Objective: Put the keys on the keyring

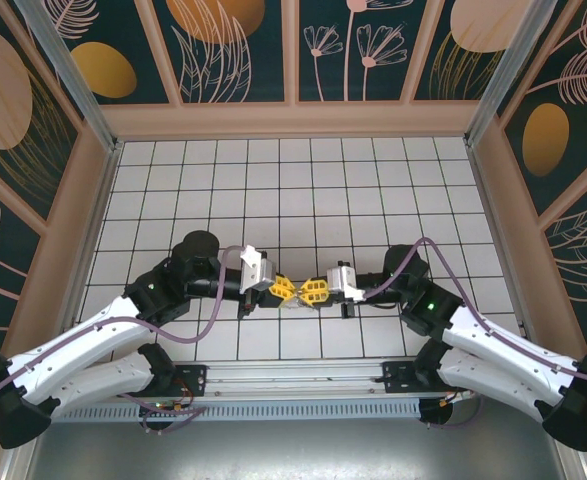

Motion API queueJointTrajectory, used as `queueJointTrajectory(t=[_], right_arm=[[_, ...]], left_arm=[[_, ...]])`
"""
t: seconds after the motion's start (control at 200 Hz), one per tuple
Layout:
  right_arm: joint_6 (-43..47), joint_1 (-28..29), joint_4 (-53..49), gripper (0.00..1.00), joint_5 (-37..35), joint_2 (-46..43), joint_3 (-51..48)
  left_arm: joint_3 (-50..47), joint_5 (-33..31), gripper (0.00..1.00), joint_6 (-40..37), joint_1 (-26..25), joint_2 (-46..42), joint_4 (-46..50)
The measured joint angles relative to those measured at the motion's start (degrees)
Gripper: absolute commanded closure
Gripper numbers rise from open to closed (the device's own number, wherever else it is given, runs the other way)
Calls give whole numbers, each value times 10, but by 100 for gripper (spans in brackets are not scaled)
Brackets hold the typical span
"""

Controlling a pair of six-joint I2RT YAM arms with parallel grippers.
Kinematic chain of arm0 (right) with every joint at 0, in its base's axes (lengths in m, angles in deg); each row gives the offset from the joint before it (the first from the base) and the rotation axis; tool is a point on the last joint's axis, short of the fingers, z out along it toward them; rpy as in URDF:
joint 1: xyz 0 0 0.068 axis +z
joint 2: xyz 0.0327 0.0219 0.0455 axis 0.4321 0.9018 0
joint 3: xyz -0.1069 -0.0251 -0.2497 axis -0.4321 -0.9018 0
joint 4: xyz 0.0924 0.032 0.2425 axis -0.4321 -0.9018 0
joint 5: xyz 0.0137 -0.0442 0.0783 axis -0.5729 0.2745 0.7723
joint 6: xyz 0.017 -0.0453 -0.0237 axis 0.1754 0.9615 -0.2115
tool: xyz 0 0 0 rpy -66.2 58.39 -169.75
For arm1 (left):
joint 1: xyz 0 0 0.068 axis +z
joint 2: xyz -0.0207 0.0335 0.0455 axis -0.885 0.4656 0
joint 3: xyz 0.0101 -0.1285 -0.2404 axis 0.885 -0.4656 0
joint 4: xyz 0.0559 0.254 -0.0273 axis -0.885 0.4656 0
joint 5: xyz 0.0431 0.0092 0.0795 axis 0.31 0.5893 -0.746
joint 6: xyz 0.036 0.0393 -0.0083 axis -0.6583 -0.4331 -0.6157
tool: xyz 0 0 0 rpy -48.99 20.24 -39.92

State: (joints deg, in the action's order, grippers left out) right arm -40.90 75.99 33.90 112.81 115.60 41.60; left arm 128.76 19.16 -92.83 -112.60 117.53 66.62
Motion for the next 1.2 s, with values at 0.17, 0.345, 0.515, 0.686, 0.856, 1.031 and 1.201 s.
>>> queueJointTrajectory(t=[0.17,0.345,0.515,0.686,0.856,1.031,1.201], right_arm=[[-2,-2,5,100,-5,-7,0],[0,-2,26,100,-35,-26,-15],[4,-2,48,93,-66,-50,-41],[6,-4,60,92,-102,-66,-58],[9,-4,73,93,-131,-83,-77],[10,-3,77,100,-151,-99,-85],[20,0,77,100,-155,-107,-90]], left_arm=[[0,-2,100,0,0,-1,-10],[0,-20,100,0,0,-5,-23],[0,-41,100,0,-3,-6,-25],[0,-51,100,2,-7,-8,-25],[0,-66,100,3,-7,-9,-25],[3,-77,100,3,-7,-9,-24],[7,-81,100,5,-7,-8,-21]])
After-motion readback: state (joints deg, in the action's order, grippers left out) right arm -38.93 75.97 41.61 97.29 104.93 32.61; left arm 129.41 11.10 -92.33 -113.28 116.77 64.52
